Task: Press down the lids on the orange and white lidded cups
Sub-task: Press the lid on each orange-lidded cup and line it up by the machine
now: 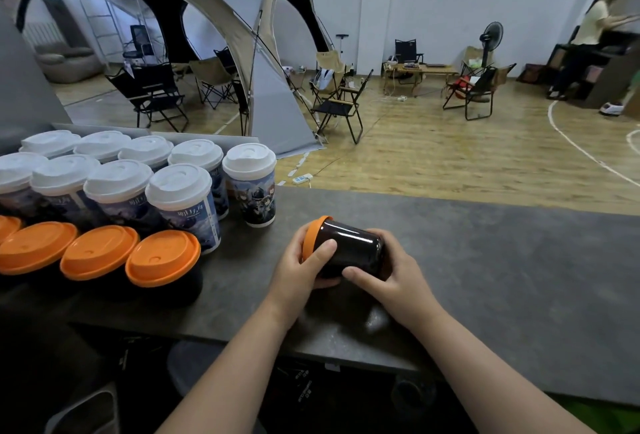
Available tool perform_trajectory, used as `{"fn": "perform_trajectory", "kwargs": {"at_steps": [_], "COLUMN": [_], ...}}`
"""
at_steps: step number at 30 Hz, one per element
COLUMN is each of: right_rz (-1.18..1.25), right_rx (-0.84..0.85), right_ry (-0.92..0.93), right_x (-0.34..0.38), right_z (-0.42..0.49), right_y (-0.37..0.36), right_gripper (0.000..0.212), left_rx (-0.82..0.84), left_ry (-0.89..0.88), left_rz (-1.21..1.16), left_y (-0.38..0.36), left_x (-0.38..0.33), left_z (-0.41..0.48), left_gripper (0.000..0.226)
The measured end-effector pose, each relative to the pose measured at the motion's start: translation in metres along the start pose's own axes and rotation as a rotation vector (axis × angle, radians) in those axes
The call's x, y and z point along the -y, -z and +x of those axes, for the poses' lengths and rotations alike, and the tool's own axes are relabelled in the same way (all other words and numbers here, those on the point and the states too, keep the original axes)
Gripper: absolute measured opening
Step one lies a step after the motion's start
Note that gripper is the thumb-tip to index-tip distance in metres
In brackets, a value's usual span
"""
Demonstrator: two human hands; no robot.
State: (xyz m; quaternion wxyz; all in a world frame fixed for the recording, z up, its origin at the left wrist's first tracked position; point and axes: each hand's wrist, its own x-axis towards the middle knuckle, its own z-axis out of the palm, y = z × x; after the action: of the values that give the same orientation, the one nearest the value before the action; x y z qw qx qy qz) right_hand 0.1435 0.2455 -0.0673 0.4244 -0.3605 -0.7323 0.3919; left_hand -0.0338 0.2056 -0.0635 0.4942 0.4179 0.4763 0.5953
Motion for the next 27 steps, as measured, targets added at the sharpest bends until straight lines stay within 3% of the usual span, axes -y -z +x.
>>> {"fn": "perform_trajectory", "kwargs": {"at_steps": [7, 12, 15, 22, 27], "right_rz": [0.084, 0.083, 0.059, 0.074, 0.134], "right_rx": [0.027, -0.02, -0.005, -0.015, -0.045], "right_ry": [-0.001, -0.014, 0.0, 0.02, 0.011], "right_x": [-0.004, -0.006, -0.008, -0.007, -0.011], "right_z": [0.0, 0.001, 0.0, -0.001, -0.001], "right_y": [0.001, 0.002, 0.001, -0.003, -0.004], "right_gripper": [0.074, 0.06, 0.065, 0.066, 0.077], "left_rx": [-0.023, 0.001, -0.058, -0.015, -0.053], "left_ry": [0.004, 0.01, 0.024, 0.038, 0.023], "left_rz": [0.013, -0.019, -0.017, -0.07, -0.087], "left_y": [-0.002, 0.0, -0.003, 0.002, 0.003], "left_x": [0.003, 0.003, 0.002, 0.003, 0.007], "left_z": [0.002, 0.003, 0.005, 0.003, 0.007], "left_gripper": [0.036, 0.038, 0.036, 0.053, 0.032]}}
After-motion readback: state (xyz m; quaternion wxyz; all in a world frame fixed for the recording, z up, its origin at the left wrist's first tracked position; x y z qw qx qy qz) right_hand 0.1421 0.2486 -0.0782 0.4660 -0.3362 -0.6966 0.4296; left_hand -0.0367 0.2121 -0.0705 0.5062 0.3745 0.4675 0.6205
